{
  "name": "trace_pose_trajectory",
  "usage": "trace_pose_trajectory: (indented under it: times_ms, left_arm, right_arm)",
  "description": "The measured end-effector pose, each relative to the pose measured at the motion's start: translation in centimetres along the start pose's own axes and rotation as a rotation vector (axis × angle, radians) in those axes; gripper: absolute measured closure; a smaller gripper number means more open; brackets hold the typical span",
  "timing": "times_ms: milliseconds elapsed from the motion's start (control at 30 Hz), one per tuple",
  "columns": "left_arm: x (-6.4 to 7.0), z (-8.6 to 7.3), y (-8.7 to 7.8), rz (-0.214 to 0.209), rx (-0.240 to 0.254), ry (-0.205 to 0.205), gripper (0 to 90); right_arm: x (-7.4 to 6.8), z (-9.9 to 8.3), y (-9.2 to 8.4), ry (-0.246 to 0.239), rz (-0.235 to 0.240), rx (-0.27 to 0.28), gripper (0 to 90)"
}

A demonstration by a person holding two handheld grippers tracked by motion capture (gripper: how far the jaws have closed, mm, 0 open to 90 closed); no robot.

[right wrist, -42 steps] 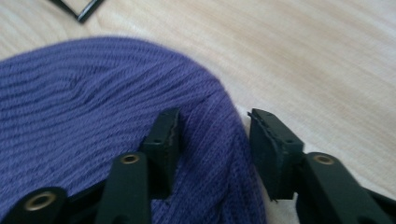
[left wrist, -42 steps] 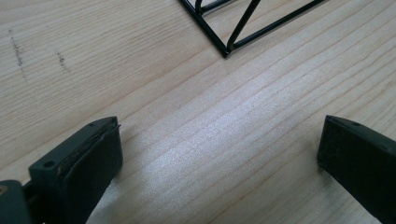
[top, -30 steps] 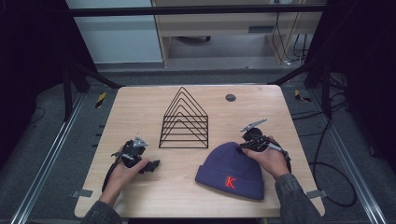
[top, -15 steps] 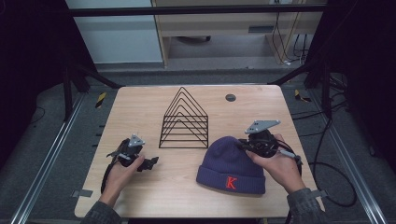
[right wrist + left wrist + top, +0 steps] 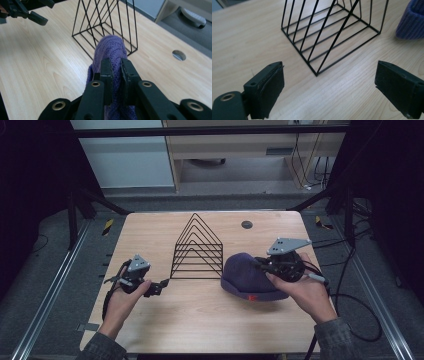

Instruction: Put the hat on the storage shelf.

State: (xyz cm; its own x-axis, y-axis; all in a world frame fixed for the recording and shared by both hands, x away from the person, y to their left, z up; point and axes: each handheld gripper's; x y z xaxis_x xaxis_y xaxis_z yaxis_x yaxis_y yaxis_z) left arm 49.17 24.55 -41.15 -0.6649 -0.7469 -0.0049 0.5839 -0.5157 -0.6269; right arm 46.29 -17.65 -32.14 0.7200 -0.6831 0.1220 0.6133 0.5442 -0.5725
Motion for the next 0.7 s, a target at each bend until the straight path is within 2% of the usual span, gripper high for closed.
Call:
trace_pose_trajectory:
  times_ms: [67, 100, 167, 267, 300, 367, 500, 700]
  left_arm:
    - [-0.2, 1.7, -0.8, 0.006, 0.023, 0.016, 8.4]
    - [-0.2, 1.7, -0.8, 0.006, 0.023, 0.016, 8.3]
    - [-0.5, 3.0, -1.5, 0.002, 0.052, 0.007, 8.1]
    - [-1.0, 4.3, -2.2, -0.007, 0.061, 0.003, 8.1]
    - [-1.0, 4.7, -2.3, -0.011, 0.066, 0.000, 8.1]
    - [-1.1, 6.0, -2.7, -0.003, 0.064, 0.026, 7.7]
    - [-1.3, 7.1, -3.1, 0.002, 0.079, 0.037, 7.0]
    - [-1.7, 8.4, -3.5, -0.015, 0.065, 0.039, 6.7]
  right_arm:
    - [0.6, 1.0, -0.3, -0.005, 0.007, 0.010, 81.6]
    - [0.6, 1.0, -0.3, -0.005, 0.007, 0.010, 81.6]
    - [0.9, 1.8, -0.5, -0.009, 0.013, 0.024, 81.6]
    - [1.0, 3.6, -1.1, -0.029, 0.024, 0.045, 81.6]
    - [1.0, 3.6, -1.1, -0.029, 0.024, 0.045, 81.6]
    - [1.1, 5.0, -1.4, -0.051, 0.011, 0.049, 81.6]
    - [1.6, 6.7, -2.1, -0.058, -0.001, 0.079, 81.6]
    - [2.1, 8.6, -2.7, -0.063, -0.017, 0.110, 81.6]
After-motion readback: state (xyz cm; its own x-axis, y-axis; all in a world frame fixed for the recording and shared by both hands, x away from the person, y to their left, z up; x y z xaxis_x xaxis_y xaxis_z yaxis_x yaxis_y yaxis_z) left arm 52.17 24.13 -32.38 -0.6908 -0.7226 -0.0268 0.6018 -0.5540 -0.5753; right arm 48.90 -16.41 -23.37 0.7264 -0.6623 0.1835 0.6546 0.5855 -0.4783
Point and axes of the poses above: each handheld gripper's, and its own axes: y roughly forward along the jaws, z roughly out of its top, x roughly to its right, and after that the axes turned 3 degrees about -z, right-handed
